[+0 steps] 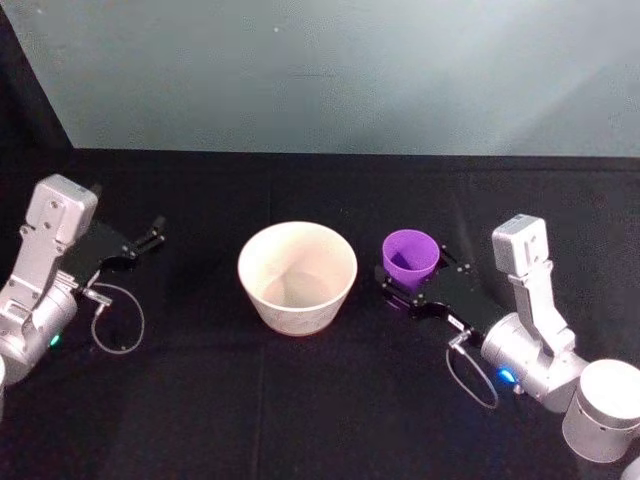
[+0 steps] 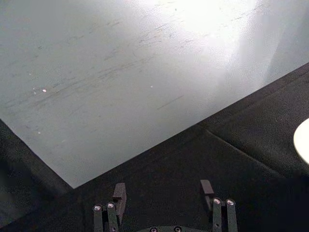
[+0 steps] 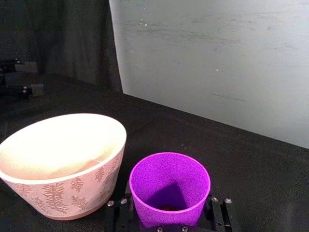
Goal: Pick up the cup and pour the mung beans from the cup into the bowl.
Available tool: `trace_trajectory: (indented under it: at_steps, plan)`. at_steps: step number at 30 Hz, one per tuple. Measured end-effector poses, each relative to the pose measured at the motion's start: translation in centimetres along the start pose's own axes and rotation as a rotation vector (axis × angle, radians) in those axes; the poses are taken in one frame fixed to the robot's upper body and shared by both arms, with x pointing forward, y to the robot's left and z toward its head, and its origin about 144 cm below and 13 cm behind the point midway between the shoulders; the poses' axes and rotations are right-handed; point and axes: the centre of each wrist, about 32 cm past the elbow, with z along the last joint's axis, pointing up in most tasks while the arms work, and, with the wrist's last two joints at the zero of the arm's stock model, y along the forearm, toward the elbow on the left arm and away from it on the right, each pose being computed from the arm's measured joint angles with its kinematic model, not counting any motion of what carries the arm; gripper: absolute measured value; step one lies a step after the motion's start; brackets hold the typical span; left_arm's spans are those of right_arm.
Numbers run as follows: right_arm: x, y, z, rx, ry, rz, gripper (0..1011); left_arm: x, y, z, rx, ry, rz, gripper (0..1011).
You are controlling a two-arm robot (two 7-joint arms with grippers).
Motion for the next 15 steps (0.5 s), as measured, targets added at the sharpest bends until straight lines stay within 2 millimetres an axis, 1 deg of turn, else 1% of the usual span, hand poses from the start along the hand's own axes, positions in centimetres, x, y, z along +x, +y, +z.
trace_trajectory:
  at_steps: [3,4,12,15]
  plan:
    - [0.0,0.0,0.0,-0.002,0.000,0.001,750,0.0,0.0,0.0,0.000,0.000,0.000,1000]
    - [0.0,0.0,0.0,-0.002,0.000,0.001,743,0.0,0.0,0.0,0.000,0.000,0.000,1000]
    - [-0.1,-0.1,0.5,-0.014,-0.006,0.003,721,0.0,0.0,0.0,0.000,0.000,0.000,1000]
    - [-0.2,-0.3,1.5,-0.019,-0.010,0.003,721,0.0,0.0,0.0,0.000,0.000,0.000,1000]
